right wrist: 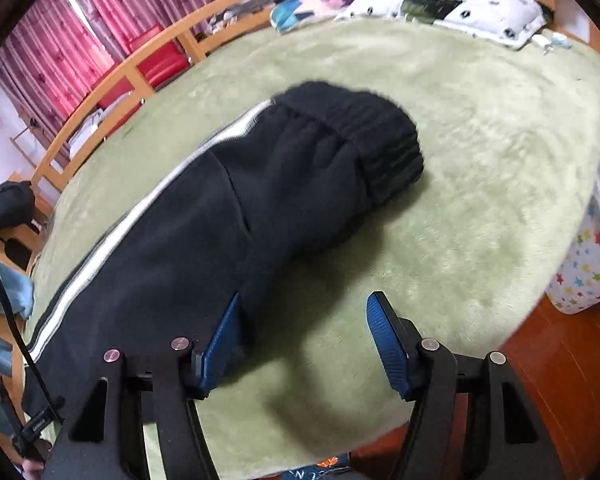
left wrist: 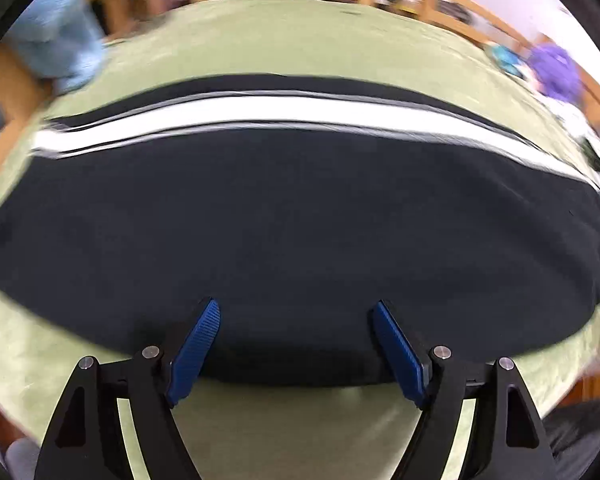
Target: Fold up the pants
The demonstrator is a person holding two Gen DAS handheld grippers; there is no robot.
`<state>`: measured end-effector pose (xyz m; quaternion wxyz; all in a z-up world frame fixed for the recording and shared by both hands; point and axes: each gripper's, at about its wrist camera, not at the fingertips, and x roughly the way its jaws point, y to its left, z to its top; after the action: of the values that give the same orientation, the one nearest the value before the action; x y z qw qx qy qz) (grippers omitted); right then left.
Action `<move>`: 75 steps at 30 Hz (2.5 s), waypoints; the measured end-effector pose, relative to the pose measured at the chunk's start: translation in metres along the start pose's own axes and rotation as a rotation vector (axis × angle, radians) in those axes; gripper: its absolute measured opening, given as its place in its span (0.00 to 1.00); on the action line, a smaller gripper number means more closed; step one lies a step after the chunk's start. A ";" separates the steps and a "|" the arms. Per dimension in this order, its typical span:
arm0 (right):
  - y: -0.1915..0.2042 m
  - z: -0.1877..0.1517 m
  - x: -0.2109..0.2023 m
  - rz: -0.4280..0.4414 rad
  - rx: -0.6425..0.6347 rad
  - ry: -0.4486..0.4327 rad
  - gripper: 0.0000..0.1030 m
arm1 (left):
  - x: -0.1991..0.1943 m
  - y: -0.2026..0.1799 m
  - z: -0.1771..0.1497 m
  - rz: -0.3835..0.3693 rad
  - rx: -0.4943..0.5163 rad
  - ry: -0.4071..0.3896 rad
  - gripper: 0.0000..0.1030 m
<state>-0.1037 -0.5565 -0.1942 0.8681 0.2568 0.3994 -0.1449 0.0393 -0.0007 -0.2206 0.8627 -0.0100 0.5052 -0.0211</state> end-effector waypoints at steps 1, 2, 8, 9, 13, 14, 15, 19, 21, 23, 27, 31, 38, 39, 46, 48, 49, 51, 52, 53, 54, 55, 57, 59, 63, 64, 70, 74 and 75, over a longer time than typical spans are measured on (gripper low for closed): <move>0.012 -0.002 -0.005 0.008 -0.028 -0.011 0.62 | -0.006 0.008 0.000 0.001 -0.017 -0.027 0.76; 0.020 0.001 -0.012 0.015 -0.054 -0.018 0.62 | -0.010 0.016 0.001 0.004 -0.025 -0.045 0.76; 0.091 -0.016 -0.011 0.081 -0.154 -0.024 0.62 | 0.002 0.061 -0.006 -0.008 -0.100 0.006 0.80; 0.097 -0.025 -0.014 0.090 -0.165 -0.020 0.62 | -0.008 0.069 -0.008 0.019 -0.106 -0.018 0.80; 0.139 -0.051 -0.015 0.132 -0.244 -0.011 0.62 | -0.028 0.117 -0.016 0.037 -0.234 -0.090 0.80; 0.147 -0.054 -0.013 0.130 -0.259 -0.008 0.62 | -0.028 0.136 -0.019 0.041 -0.290 -0.089 0.80; 0.156 -0.061 -0.012 0.131 -0.272 -0.002 0.62 | -0.027 0.155 -0.021 0.055 -0.340 -0.089 0.80; 0.178 -0.074 -0.005 0.153 -0.274 0.034 0.62 | -0.010 0.196 -0.022 0.043 -0.480 -0.062 0.78; 0.188 -0.081 -0.001 0.170 -0.262 0.042 0.62 | 0.000 0.210 -0.021 0.000 -0.540 -0.062 0.78; 0.200 -0.091 -0.002 0.219 -0.268 0.056 0.62 | 0.001 0.218 -0.014 -0.006 -0.569 -0.088 0.75; 0.223 -0.118 0.007 0.187 -0.385 0.082 0.64 | 0.012 0.249 0.004 -0.001 -0.578 -0.110 0.10; 0.224 -0.143 0.037 0.108 -0.449 0.149 0.65 | 0.019 0.248 0.002 -0.041 -0.611 -0.104 0.26; 0.219 -0.136 0.013 0.135 -0.405 0.147 0.65 | 0.035 0.261 0.016 0.020 -0.686 -0.135 0.61; 0.217 -0.135 0.011 0.137 -0.399 0.148 0.65 | 0.039 0.263 0.020 0.030 -0.696 -0.143 0.58; 0.209 -0.130 0.001 0.149 -0.335 0.142 0.65 | 0.016 0.277 0.038 -0.096 -0.722 -0.201 0.13; 0.207 -0.128 -0.006 0.155 -0.334 0.123 0.65 | -0.009 0.260 0.056 -0.046 -0.627 -0.256 0.13; 0.205 -0.125 -0.012 0.159 -0.335 0.107 0.65 | -0.017 0.252 0.063 -0.025 -0.591 -0.275 0.12; 0.202 -0.120 -0.022 0.170 -0.334 0.079 0.65 | -0.048 0.218 0.080 0.023 -0.470 -0.343 0.12; 0.200 -0.117 -0.027 0.175 -0.331 0.063 0.65 | -0.059 0.204 0.086 0.037 -0.421 -0.366 0.12; 0.197 -0.114 -0.031 0.183 -0.327 0.049 0.65 | -0.073 0.179 0.096 0.056 -0.337 -0.401 0.12; 0.193 -0.112 -0.035 0.187 -0.324 0.039 0.65 | -0.087 0.154 0.105 0.037 -0.257 -0.447 0.12; 0.189 -0.109 -0.040 0.189 -0.323 0.025 0.65 | -0.097 0.138 0.109 0.008 -0.213 -0.473 0.12; 0.181 -0.107 -0.047 0.181 -0.320 0.001 0.65 | -0.119 0.087 0.122 -0.067 -0.097 -0.503 0.12; 0.170 -0.105 -0.054 0.184 -0.307 -0.008 0.65 | -0.132 0.042 0.127 -0.116 -0.020 -0.511 0.12; 0.151 -0.106 -0.061 0.180 -0.289 -0.011 0.65 | -0.130 -0.066 0.125 -0.223 0.120 -0.469 0.12; 0.145 -0.106 -0.064 0.171 -0.285 -0.017 0.65 | -0.125 -0.083 0.124 -0.247 0.130 -0.442 0.13; 0.118 -0.106 -0.072 0.169 -0.245 -0.020 0.65 | -0.057 -0.158 0.084 -0.479 0.132 -0.125 0.58; 0.117 -0.100 -0.073 0.187 -0.249 -0.030 0.65 | -0.050 -0.124 0.068 -0.498 0.041 -0.114 0.67; 0.119 -0.099 -0.070 0.198 -0.249 -0.028 0.65 | -0.051 -0.111 0.065 -0.481 0.025 -0.124 0.70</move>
<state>-0.1552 -0.3992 -0.1552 0.9086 0.1834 0.3751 -0.0118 0.0683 -0.1099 -0.1398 0.8623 -0.1204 0.4342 -0.2313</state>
